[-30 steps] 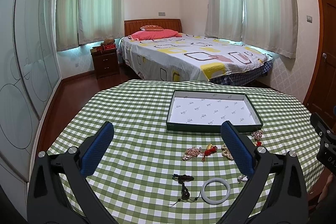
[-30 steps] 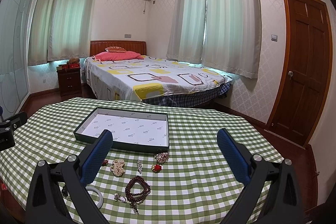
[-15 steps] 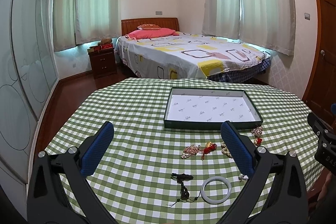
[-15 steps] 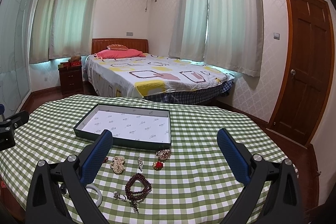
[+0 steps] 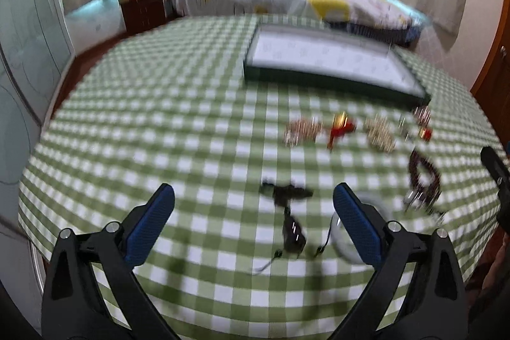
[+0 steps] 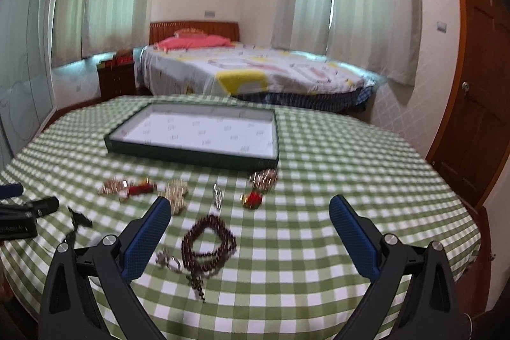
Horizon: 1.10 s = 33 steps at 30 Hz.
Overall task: Organize jewelry
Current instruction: 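Grasp the black beaded pendant with the left tool while the right tool grasps the dark red bead bracelet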
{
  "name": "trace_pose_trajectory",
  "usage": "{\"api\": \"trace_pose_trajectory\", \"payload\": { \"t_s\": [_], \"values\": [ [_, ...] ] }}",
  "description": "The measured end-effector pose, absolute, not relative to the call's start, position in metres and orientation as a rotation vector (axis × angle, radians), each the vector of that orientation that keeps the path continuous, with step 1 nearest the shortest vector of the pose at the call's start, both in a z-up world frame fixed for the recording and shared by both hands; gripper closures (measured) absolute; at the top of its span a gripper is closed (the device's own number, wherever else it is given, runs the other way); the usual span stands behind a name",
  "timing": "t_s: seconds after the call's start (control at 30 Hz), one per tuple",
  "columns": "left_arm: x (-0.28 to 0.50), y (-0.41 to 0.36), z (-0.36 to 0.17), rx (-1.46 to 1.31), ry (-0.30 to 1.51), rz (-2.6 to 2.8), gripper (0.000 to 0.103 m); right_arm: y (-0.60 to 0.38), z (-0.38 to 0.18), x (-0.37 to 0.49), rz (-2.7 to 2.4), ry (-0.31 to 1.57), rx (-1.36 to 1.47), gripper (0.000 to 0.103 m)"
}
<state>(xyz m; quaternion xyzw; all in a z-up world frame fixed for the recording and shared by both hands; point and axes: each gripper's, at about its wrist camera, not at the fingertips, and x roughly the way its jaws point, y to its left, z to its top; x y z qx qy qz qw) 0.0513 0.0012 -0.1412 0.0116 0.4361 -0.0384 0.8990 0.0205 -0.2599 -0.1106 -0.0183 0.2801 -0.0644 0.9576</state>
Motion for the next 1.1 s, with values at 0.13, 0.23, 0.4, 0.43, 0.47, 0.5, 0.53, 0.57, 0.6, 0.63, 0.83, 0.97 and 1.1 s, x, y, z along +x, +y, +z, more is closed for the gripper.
{"api": "trace_pose_trajectory", "payload": {
  "t_s": [0.13, 0.23, 0.4, 0.43, 0.47, 0.5, 0.53, 0.57, 0.6, 0.63, 0.83, 0.97, 1.1],
  "values": [
    [0.055, 0.001, -0.167, 0.017, 1.002, -0.081, 0.024, -0.260, -0.124, 0.028, -0.103, 0.622, -0.025, 0.006],
    [0.055, 0.001, -0.173, 0.017, 1.020, -0.087, 0.028, -0.262, -0.135, 0.034, -0.090, 0.662, -0.018, 0.006],
    [0.051, -0.006, -0.178, 0.052, 1.013, -0.100, 0.040, -0.263, -0.145, 0.040, -0.074, 0.707, 0.003, 0.006],
    [0.052, -0.006, -0.178, 0.054, 1.011, -0.104, 0.041, -0.263, -0.146, 0.040, -0.072, 0.711, 0.004, 0.006],
    [0.052, -0.007, -0.177, 0.056, 1.008, -0.108, 0.042, -0.263, -0.147, 0.040, -0.068, 0.718, 0.007, 0.006],
    [0.050, -0.007, -0.177, 0.059, 1.001, -0.114, 0.044, -0.262, -0.149, 0.041, -0.065, 0.722, 0.009, 0.006],
    [0.049, -0.007, -0.177, 0.061, 0.996, -0.116, 0.044, -0.261, -0.150, 0.042, -0.062, 0.727, 0.012, 0.006],
    [0.048, -0.007, -0.177, 0.062, 0.991, -0.118, 0.044, -0.261, -0.151, 0.041, -0.056, 0.733, 0.016, 0.006],
    [0.048, -0.006, -0.177, 0.062, 0.985, -0.121, 0.045, -0.261, -0.152, 0.043, -0.054, 0.734, 0.016, 0.006],
    [0.047, -0.007, -0.176, 0.062, 0.977, -0.127, 0.046, -0.261, -0.152, 0.044, -0.051, 0.737, 0.017, 0.006],
    [0.046, -0.012, -0.175, 0.069, 0.944, -0.162, 0.075, -0.258, -0.156, 0.047, -0.035, 0.744, 0.023, 0.007],
    [0.048, -0.007, -0.175, 0.035, 0.935, -0.168, 0.086, -0.254, -0.161, 0.051, -0.031, 0.749, 0.007, 0.007],
    [0.050, -0.005, -0.175, 0.014, 0.926, -0.171, 0.087, -0.255, -0.164, 0.057, -0.035, 0.752, 0.016, 0.007]
  ]
}}
